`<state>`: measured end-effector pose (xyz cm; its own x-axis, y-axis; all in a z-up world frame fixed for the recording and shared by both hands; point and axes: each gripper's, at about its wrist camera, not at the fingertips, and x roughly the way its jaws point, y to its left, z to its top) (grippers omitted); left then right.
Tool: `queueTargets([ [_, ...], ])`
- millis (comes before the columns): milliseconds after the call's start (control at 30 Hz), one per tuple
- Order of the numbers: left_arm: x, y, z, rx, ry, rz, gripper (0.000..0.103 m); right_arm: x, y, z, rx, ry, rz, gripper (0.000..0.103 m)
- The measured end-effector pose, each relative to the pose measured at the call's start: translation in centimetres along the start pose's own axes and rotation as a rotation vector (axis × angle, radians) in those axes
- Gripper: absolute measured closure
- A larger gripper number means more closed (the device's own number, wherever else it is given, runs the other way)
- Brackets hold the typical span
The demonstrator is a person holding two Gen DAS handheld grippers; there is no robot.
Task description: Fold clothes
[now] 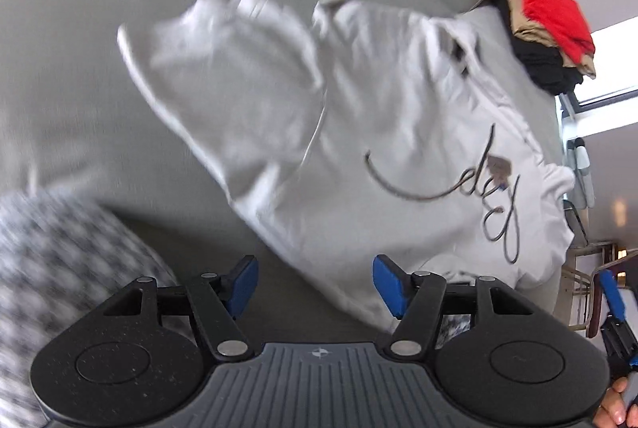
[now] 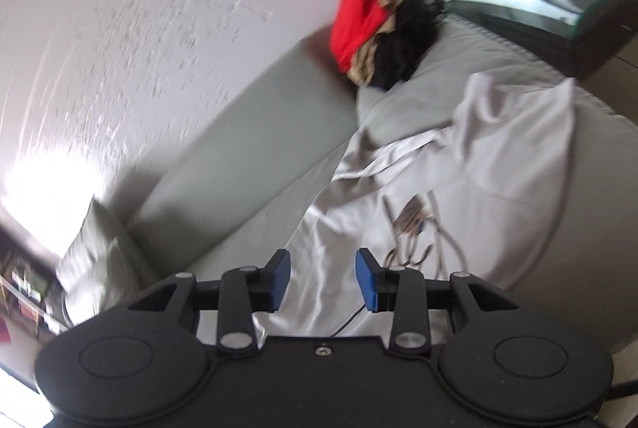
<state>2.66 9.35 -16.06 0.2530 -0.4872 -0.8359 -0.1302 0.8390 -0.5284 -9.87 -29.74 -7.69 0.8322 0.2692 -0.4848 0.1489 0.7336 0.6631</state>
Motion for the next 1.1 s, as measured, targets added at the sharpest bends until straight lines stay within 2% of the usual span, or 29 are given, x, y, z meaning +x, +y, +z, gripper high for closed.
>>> queueTargets([
  [100,1.0,0.8,-1.1,-0.059,0.002,-0.083,0.043,-0.5,-1.6,0.6,0.029,-0.023,-0.007,0.066],
  [300,1.3,1.2,-1.0,-0.133,-0.111,-0.217,0.044,-0.9,-4.4,0.9,0.108,-0.058,-0.025,0.065],
  [400,1.1,0.9,-0.7,-0.124,-0.143,-0.184,0.05,-0.7,-6.9,0.9,0.176,-0.067,-0.068,0.065],
  [467,0.7,1.1,-0.8,-0.129,-0.153,-0.169,0.057,-0.6,-8.7,0.7,0.229,-0.076,-0.112,0.065],
  [667,0.1,2.7,-0.6,-0.174,-0.186,-0.15,0.062,0.5,-13.8,0.7,0.36,-0.108,-0.206,0.065],
  [733,0.3,2.4,-0.4,-0.153,-0.185,-0.141,0.062,1.4,-15.0,0.9,0.372,-0.091,-0.222,0.068],
  [867,0.8,1.9,0.0,-0.108,-0.198,-0.127,0.062,2.7,-16.0,1.3,0.348,-0.041,-0.19,0.07],
  [1000,1.8,2.1,0.9,-0.112,-0.216,-0.135,0.062,4.4,-17.2,1.7,0.368,0.028,-0.101,0.068],
  [1100,2.1,2.1,1.3,-0.114,-0.224,-0.131,0.063,4.3,-17.7,1.5,0.393,0.019,-0.048,0.068],
])
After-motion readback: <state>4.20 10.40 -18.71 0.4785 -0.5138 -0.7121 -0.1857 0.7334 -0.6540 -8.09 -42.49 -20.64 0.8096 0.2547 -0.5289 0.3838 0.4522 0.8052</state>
